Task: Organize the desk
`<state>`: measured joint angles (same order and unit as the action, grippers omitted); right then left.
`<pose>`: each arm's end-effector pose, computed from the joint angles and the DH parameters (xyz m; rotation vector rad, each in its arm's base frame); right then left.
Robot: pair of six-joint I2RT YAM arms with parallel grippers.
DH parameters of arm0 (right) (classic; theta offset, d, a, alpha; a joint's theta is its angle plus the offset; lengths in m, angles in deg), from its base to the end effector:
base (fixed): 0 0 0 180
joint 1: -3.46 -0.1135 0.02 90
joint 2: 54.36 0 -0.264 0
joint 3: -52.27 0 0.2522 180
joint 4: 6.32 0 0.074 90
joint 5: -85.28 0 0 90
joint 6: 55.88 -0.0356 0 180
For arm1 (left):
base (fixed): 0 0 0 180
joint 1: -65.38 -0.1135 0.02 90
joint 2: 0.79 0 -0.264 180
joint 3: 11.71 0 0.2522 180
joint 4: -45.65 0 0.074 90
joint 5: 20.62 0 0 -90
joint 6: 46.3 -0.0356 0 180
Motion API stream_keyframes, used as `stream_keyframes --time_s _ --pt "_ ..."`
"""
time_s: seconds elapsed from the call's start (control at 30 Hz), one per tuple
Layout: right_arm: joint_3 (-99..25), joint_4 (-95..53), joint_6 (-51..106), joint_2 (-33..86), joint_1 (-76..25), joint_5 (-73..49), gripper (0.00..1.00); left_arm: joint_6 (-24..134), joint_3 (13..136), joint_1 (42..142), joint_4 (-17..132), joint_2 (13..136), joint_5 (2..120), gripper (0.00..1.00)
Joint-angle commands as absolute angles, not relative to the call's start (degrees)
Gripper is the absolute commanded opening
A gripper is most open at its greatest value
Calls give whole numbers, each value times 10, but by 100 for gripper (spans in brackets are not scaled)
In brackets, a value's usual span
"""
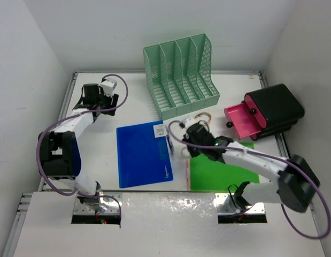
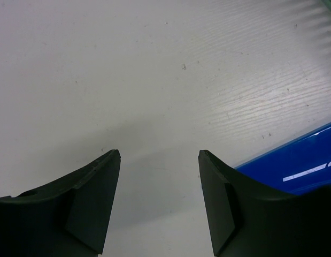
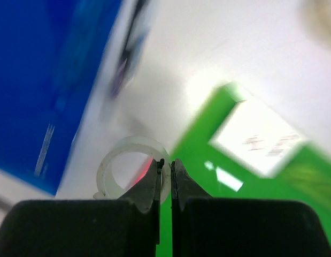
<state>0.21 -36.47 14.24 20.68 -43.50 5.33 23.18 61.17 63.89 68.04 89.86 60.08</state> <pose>0.1748 0.1781 0.1828 -0.5136 2.4455 0.2753 0.3466 0.0033 0.2301 0.4576 2.2140 0.0200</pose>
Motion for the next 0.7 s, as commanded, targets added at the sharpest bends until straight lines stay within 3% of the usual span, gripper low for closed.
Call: stream_keyframes --time_s 0.0,0.27,0.67 --pt "-73 -438 182 124 -365 183 0 231 616 642 664 899 587 58" --pt "-123 -486 269 102 -152 301 0 232 616 641 663 897 583 58" --pt "-184 -449 330 221 -38 289 0 234 614 642 664 895 580 58"
